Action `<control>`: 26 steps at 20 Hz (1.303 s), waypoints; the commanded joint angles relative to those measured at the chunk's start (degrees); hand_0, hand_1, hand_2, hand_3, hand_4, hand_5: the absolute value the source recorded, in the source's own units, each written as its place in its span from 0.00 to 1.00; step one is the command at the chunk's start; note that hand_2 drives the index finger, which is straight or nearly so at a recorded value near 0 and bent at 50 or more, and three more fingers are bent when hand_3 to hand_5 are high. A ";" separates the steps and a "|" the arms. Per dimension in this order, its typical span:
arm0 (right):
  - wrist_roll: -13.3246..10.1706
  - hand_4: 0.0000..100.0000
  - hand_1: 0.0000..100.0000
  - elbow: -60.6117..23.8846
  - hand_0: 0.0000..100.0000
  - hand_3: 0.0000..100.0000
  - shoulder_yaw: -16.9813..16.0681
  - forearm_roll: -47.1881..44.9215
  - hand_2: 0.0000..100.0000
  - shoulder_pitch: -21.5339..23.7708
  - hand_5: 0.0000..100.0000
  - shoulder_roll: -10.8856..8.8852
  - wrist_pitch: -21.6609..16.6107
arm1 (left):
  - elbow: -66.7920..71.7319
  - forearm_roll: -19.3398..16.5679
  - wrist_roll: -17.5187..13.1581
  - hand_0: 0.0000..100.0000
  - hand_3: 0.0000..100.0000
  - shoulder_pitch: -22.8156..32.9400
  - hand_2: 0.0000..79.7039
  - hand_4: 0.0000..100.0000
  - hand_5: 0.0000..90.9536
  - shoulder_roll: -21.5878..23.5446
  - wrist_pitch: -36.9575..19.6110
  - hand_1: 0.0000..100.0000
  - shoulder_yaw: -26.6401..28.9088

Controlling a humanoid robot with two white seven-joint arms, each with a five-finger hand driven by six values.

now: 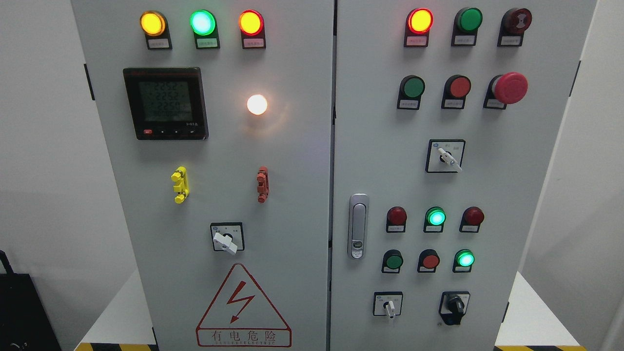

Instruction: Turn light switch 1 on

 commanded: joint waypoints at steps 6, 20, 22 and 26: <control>0.05 0.00 0.00 0.00 0.00 0.00 0.05 0.00 0.00 0.00 0.00 0.02 -0.02 | 60.13 3.47 -8.98 0.00 0.73 0.95 0.51 0.79 0.53 2.00 -7.28 0.23 2.93; 0.05 0.00 0.00 0.00 0.00 0.00 0.05 0.00 0.00 0.00 0.00 0.02 -0.02 | 63.66 2.94 -12.86 0.27 0.07 -1.24 0.00 0.17 0.00 1.04 18.54 0.07 -3.84; 0.05 0.00 0.00 0.00 0.00 0.00 0.05 0.00 0.00 0.00 0.00 0.02 -0.02 | 63.40 2.94 -12.77 0.27 0.00 -4.57 0.00 0.07 0.00 0.77 23.19 0.07 -3.67; 0.05 0.00 0.00 0.00 0.00 0.00 0.05 0.00 0.00 0.00 0.00 0.02 -0.02 | 63.31 2.94 -12.68 0.27 0.00 -8.36 0.00 0.05 0.00 0.77 27.07 0.07 -3.75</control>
